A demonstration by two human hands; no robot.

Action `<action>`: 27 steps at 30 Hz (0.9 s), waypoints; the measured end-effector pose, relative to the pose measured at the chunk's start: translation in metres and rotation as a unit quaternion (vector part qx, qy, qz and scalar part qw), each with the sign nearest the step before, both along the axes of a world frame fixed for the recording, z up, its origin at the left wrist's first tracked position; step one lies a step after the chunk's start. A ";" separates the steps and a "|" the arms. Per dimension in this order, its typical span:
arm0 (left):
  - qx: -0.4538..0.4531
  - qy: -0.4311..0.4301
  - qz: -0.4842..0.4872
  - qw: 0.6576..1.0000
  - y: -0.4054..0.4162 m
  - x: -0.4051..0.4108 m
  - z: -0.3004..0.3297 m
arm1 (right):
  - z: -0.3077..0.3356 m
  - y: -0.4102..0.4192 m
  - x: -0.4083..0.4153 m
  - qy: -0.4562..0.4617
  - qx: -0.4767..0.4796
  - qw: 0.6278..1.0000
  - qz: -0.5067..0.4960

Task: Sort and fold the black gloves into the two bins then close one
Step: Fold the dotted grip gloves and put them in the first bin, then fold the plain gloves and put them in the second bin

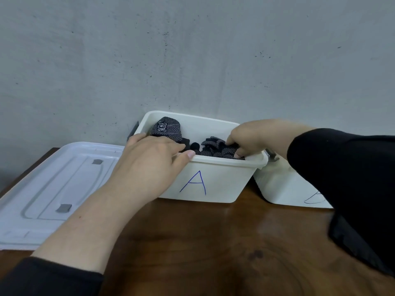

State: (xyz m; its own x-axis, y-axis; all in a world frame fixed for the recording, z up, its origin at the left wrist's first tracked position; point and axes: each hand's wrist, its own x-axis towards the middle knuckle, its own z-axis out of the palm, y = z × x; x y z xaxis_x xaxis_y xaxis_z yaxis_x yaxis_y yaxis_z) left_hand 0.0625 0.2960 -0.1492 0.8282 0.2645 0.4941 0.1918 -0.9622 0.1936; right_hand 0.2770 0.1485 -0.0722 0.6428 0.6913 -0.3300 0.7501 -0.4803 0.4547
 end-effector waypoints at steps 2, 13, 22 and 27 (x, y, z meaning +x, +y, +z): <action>0.000 0.002 -0.002 1.000 0.000 0.000 0.000 | -0.005 0.000 0.001 0.005 0.005 1.000 -0.001; 0.005 -0.073 0.008 0.997 -0.032 -0.003 0.002 | 0.025 -0.031 -0.049 -0.067 0.303 0.949 0.049; -0.084 -0.130 -0.100 0.983 -0.136 -0.021 -0.036 | -0.054 -0.151 -0.148 0.015 0.554 0.832 0.011; -0.092 0.100 -0.116 0.984 -0.195 -0.019 -0.067 | -0.139 -0.239 -0.179 0.078 0.480 0.871 -0.071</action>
State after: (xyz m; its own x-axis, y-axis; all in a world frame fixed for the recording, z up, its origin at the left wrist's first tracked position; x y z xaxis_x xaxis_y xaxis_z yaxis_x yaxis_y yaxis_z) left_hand 0.0438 0.1008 -0.2159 0.9527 0.1265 0.2764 0.0229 -0.9366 0.3496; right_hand 0.0980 -0.0903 -0.2113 0.7431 0.6141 0.2659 0.6691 -0.6756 -0.3095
